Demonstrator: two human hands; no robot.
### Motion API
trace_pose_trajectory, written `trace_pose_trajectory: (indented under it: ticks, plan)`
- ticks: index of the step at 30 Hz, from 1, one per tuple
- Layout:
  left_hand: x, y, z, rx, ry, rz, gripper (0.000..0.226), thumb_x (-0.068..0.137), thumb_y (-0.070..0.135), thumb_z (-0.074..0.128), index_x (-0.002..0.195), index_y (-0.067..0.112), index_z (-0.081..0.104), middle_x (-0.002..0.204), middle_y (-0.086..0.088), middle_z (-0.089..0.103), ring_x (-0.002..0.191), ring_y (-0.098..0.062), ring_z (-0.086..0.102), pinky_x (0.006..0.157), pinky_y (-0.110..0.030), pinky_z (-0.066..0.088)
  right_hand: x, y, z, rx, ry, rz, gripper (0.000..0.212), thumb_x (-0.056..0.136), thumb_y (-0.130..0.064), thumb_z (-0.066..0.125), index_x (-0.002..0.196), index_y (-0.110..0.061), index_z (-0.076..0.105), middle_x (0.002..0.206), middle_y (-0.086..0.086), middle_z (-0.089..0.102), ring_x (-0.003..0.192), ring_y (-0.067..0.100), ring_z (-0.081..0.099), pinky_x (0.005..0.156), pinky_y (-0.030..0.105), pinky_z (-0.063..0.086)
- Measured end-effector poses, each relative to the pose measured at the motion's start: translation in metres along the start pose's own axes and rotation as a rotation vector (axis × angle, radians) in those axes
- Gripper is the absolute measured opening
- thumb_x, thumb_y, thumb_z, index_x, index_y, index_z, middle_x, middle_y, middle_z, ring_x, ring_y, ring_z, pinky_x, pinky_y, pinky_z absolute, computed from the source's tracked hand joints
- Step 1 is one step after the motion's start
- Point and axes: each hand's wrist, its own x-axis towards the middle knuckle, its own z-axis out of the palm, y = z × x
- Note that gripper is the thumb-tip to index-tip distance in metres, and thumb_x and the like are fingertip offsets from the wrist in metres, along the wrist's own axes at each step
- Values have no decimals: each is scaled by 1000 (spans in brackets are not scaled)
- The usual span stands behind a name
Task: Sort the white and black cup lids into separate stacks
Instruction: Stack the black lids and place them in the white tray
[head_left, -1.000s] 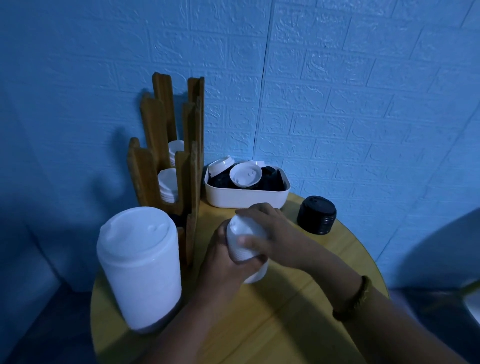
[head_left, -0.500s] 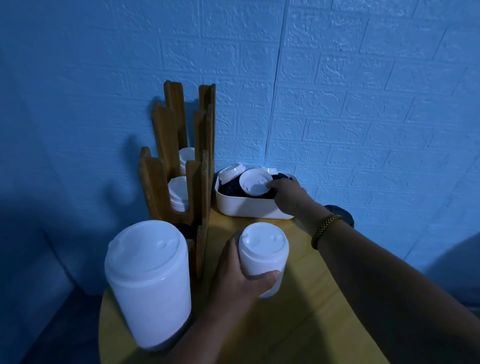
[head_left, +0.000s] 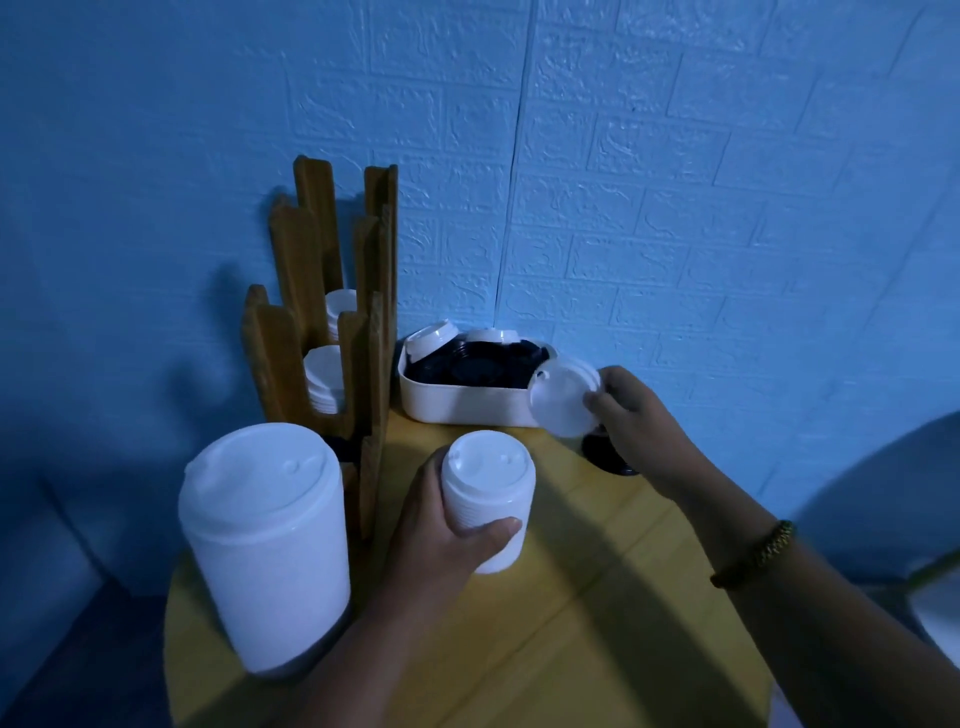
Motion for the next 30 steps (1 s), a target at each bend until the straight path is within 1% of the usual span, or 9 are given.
trace_pose_trajectory:
  ticks: [5, 9, 13, 16, 19, 22, 24, 27, 30]
  plan:
    - [-3, 2, 0, 2, -20, -7, 101, 57, 62, 85, 145, 53, 34, 139, 22, 53, 127, -7, 53, 104, -44, 49, -38, 38, 0, -39, -249, 303, 25, 105, -24, 44, 114, -17, 66, 95, 7, 62, 74, 17, 56, 56, 20, 44]
    - [-5, 5, 0, 12, -26, -1, 103, 55, 64, 83, 146, 50, 34, 139, 21, 52, 127, -7, 52, 104, -42, 49, -42, 52, 11, -451, -365, 175, 26, 104, -22, 45, 102, -9, 68, 96, 10, 64, 86, 21, 61, 73, 26, 47]
    - [-5, 4, -2, 17, -30, 2, 104, 55, 64, 83, 146, 49, 34, 139, 22, 52, 126, -5, 52, 101, -37, 48, -50, 51, 15, -691, -337, 31, 43, 95, -50, 56, 130, -24, 56, 126, -6, 44, 118, 16, 45, 98, 34, 44]
    - [-4, 2, -2, 17, -30, 2, 101, 55, 62, 85, 143, 52, 35, 138, 23, 53, 126, -4, 52, 102, -37, 47, -58, 40, 23, -807, -533, -67, 32, 91, -58, 51, 93, -26, 55, 98, -11, 52, 99, 12, 47, 97, 38, 44]
    - [-5, 3, -2, 8, -34, 2, 99, 56, 61, 85, 142, 53, 36, 137, 26, 53, 125, 0, 51, 100, -33, 46, -50, 30, 11, -536, -356, -34, 34, 84, -61, 64, 95, -30, 58, 98, -9, 57, 92, 16, 56, 82, 36, 51]
    - [-3, 1, 0, -2, -39, -5, 100, 56, 59, 86, 143, 50, 38, 137, 25, 54, 126, -1, 52, 104, -37, 48, -43, 0, 2, -357, -131, -80, 56, 77, -65, 71, 125, -39, 55, 116, -13, 50, 103, 9, 53, 79, 26, 47]
    - [-1, -1, 1, 6, -53, -1, 97, 59, 55, 87, 143, 49, 38, 136, 24, 55, 126, -1, 53, 101, -36, 51, -40, -28, 15, -254, -184, -128, 63, 78, -62, 72, 134, -38, 54, 124, -14, 49, 112, 5, 51, 88, 25, 45]
    - [0, 1, 1, 35, -72, 5, 88, 65, 48, 88, 140, 44, 42, 129, 26, 57, 121, 3, 55, 88, -18, 48, -40, -54, 44, -353, -342, -245, 61, 79, -62, 71, 135, -42, 55, 132, -14, 46, 123, 6, 43, 100, 27, 39]
    - [0, 0, 0, 39, -74, 11, 96, 59, 59, 83, 143, 41, 40, 132, 28, 54, 123, 7, 52, 91, -14, 44, -35, -56, 47, -397, -486, -258, 51, 85, -49, 72, 133, -47, 54, 135, -18, 41, 127, 6, 37, 105, 26, 35]
